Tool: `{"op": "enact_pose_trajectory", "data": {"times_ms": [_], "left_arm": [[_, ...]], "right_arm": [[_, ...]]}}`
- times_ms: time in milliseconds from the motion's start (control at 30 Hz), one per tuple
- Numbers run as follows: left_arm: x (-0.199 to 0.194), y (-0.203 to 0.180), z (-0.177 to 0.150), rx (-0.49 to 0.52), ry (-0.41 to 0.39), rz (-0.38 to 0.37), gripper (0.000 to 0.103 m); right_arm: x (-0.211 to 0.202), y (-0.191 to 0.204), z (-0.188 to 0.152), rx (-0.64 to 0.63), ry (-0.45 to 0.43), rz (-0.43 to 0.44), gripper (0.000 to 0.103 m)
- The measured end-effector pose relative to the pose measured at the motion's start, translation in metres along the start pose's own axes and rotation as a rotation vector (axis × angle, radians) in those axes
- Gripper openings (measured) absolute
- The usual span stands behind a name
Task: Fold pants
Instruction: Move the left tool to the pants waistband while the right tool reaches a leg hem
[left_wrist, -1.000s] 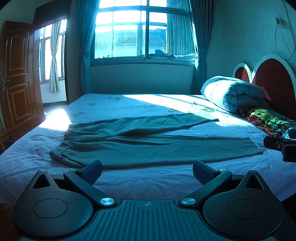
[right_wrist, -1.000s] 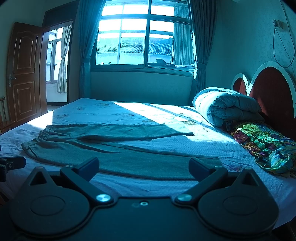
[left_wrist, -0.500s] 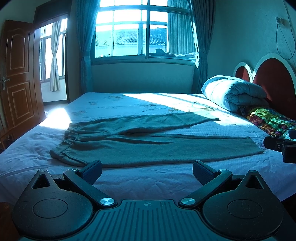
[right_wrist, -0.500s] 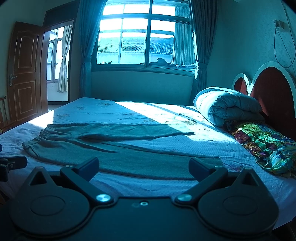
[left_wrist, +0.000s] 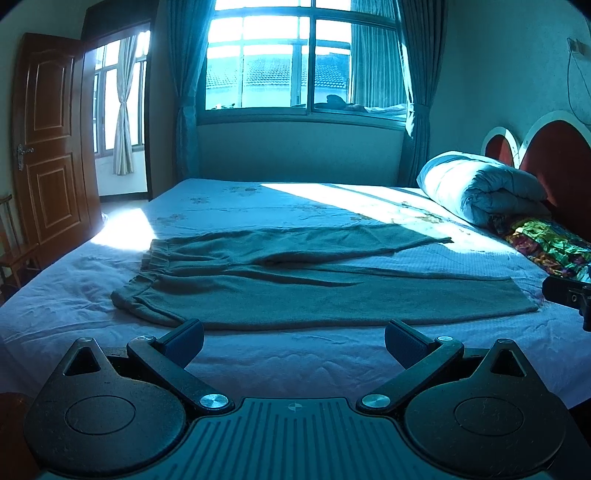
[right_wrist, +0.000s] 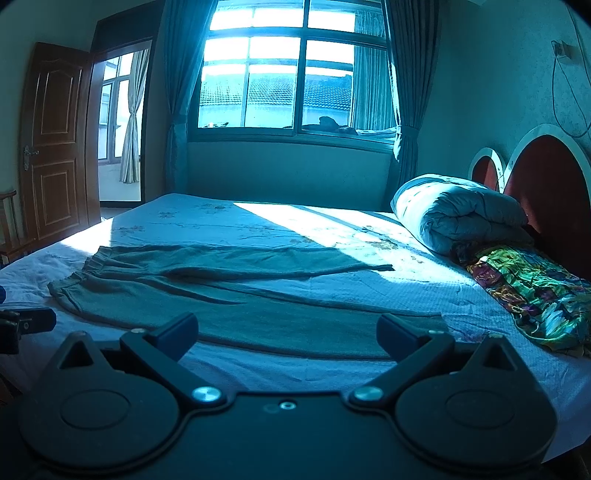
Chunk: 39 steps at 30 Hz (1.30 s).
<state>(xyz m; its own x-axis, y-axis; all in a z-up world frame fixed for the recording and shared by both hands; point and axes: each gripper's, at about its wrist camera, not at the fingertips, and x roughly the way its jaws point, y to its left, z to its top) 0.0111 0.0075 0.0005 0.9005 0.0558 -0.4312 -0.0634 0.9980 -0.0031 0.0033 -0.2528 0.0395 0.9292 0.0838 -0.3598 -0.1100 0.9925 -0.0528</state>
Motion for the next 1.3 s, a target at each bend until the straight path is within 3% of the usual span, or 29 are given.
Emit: {"op": "enact_pose_trajectory", "data": {"times_ms": [133, 233, 400, 567, 700, 900, 933, 967, 1033, 1100, 1200, 1300], "left_arm": [[0.021, 0.029, 0.014, -0.028, -0.009, 0.056, 0.103], [0.046, 0.061, 0.031, -0.078, 0.001, 0.056, 0.103], [0.099, 0.1, 0.064, 0.017, 0.02, 0.105, 0.103], [0.176, 0.152, 0.092, 0.043, 0.076, 0.166, 0.103], [0.244, 0.192, 0.104, -0.004, 0.13, 0.163, 0.103], [0.351, 0.238, 0.124, -0.034, 0.168, 0.174, 0.103], [0.371, 0.248, 0.126, -0.052, 0.176, 0.17, 0.101], [0.389, 0.256, 0.128, -0.07, 0.188, 0.163, 0.085], [0.432, 0.276, 0.127, -0.123, 0.249, 0.144, 0.069], [0.467, 0.292, 0.123, -0.164, 0.283, 0.147, 0.068], [0.517, 0.307, 0.115, -0.192, 0.325, 0.135, 0.057], [0.56, 0.313, 0.11, -0.177, 0.368, 0.12, 0.052]], "right_arm": [[0.018, -0.014, 0.01, 0.029, -0.013, 0.066, 0.097], [0.044, -0.02, 0.023, 0.058, 0.001, 0.12, 0.097], [0.096, -0.013, 0.052, 0.011, -0.01, 0.158, 0.093], [0.17, -0.006, 0.075, -0.003, 0.02, 0.184, 0.083], [0.233, 0.003, 0.087, -0.017, 0.07, 0.191, 0.076], [0.339, 0.036, 0.11, -0.113, 0.109, 0.198, 0.074], [0.357, 0.041, 0.113, -0.121, 0.126, 0.204, 0.071], [0.379, 0.047, 0.116, -0.133, 0.144, 0.206, 0.069], [0.413, 0.055, 0.12, -0.152, 0.17, 0.209, 0.063], [0.453, 0.06, 0.123, -0.163, 0.199, 0.213, 0.058], [0.507, 0.07, 0.124, -0.195, 0.232, 0.244, 0.047], [0.546, 0.08, 0.121, -0.22, 0.253, 0.255, 0.043]]}}
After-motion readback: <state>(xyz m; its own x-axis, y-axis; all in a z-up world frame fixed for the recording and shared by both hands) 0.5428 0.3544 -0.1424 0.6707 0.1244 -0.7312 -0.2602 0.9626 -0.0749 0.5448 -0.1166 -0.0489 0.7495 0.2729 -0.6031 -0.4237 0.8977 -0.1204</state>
